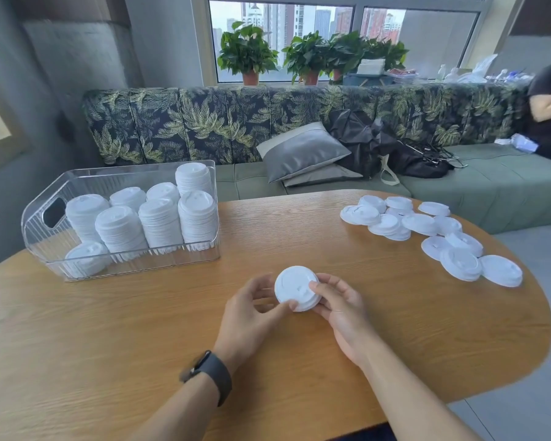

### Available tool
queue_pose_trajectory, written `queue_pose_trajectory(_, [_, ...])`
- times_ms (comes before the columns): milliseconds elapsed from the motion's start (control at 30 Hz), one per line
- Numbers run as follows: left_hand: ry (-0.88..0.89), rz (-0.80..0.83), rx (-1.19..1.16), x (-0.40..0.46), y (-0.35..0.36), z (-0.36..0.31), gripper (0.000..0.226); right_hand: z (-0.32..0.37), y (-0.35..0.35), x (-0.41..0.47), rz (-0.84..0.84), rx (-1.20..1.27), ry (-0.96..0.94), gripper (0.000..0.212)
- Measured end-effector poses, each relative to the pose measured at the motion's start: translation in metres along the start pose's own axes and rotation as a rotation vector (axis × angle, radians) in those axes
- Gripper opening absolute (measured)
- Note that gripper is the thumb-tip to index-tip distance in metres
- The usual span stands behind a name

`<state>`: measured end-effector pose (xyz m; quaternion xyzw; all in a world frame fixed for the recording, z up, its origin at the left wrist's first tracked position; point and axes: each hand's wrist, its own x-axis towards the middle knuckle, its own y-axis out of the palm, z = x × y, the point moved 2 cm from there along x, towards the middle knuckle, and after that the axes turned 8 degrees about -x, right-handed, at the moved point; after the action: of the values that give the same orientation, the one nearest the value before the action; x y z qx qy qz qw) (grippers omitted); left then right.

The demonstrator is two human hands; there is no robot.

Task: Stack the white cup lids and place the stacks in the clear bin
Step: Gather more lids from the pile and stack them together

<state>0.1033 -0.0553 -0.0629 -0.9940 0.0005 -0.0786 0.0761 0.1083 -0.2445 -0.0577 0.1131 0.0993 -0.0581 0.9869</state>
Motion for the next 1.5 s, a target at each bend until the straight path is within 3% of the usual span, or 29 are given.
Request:
queue_pose_trajectory(100, [0.128,0.093,0.227,-0.005,0.011,0.002,0.103,0.0,-0.002,0.0,0.025,0.016,0.002,0.03])
queue_pose_trajectory(167, [0.167,0.109,0.33,-0.006,0.013,0.002,0.108,0.001,-0.002,-0.001,0.051,0.004,-0.009,0.036])
queue_pose_trajectory(300, [0.204,0.064,0.371,-0.005,0.011,0.002,0.089,0.005,0.001,-0.004,0.096,0.016,-0.01,0.045])
queue_pose_trajectory(467, [0.168,-0.035,0.232,-0.005,0.008,-0.001,0.079,0.004,-0.001,-0.002,0.003,0.148,0.03,0.008])
queue_pose_trajectory(633, [0.132,-0.176,0.063,-0.007,0.002,-0.002,0.077,0.003,-0.002,0.001,-0.046,0.22,0.049,0.014])
queue_pose_trajectory(1500, [0.263,0.119,0.395,-0.016,0.014,-0.009,0.077,0.004,-0.002,0.0,0.006,0.087,0.045,0.027])
